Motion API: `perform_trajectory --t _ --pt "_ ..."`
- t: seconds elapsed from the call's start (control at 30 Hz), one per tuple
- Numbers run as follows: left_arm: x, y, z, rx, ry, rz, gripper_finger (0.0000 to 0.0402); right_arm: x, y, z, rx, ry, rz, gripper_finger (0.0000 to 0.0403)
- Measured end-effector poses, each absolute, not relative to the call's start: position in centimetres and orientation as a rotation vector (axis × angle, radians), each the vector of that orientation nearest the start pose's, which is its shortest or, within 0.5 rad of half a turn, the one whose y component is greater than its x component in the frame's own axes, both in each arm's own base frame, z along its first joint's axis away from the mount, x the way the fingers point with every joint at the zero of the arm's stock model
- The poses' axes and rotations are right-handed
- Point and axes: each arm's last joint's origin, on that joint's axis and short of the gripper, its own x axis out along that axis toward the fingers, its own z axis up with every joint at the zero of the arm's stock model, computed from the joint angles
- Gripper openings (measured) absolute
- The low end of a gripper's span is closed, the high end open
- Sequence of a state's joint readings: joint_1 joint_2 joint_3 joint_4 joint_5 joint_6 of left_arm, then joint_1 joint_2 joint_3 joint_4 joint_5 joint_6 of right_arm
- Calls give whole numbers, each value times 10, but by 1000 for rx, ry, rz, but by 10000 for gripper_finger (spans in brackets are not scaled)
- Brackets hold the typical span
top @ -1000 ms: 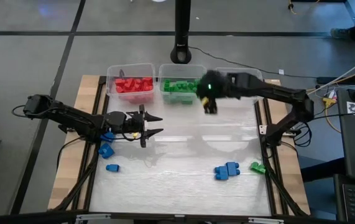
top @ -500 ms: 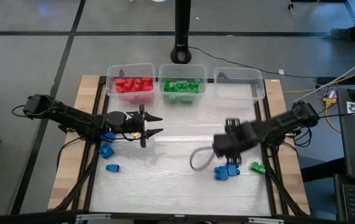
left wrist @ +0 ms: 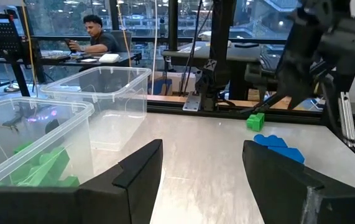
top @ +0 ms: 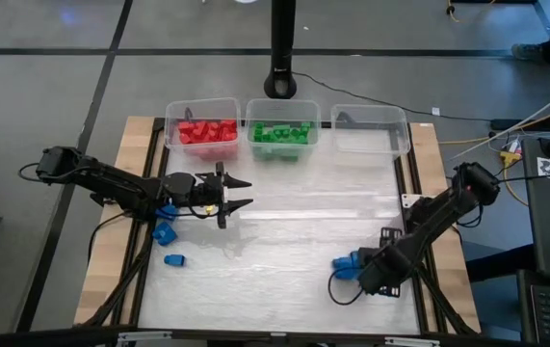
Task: Sort blocks
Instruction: Put the green game piece into the middle transparent bin
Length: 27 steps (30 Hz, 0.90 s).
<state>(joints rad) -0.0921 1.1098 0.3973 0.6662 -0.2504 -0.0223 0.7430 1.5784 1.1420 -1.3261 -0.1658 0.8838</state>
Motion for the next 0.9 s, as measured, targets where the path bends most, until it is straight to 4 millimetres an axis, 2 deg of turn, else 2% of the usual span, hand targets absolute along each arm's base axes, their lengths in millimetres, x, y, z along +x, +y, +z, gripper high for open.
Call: perform_trajectory --t 0.2,0.67,0.9 --pt "223 -13 221 -15 43 159 212 170 171 195 150 1878 -179 316" --pt "223 -13 221 -15 43 159 212 147 152 154 203 1985 -342 316" --pt "223 -13 221 -15 44 159 212 144 149 134 238 1938 -251 316"
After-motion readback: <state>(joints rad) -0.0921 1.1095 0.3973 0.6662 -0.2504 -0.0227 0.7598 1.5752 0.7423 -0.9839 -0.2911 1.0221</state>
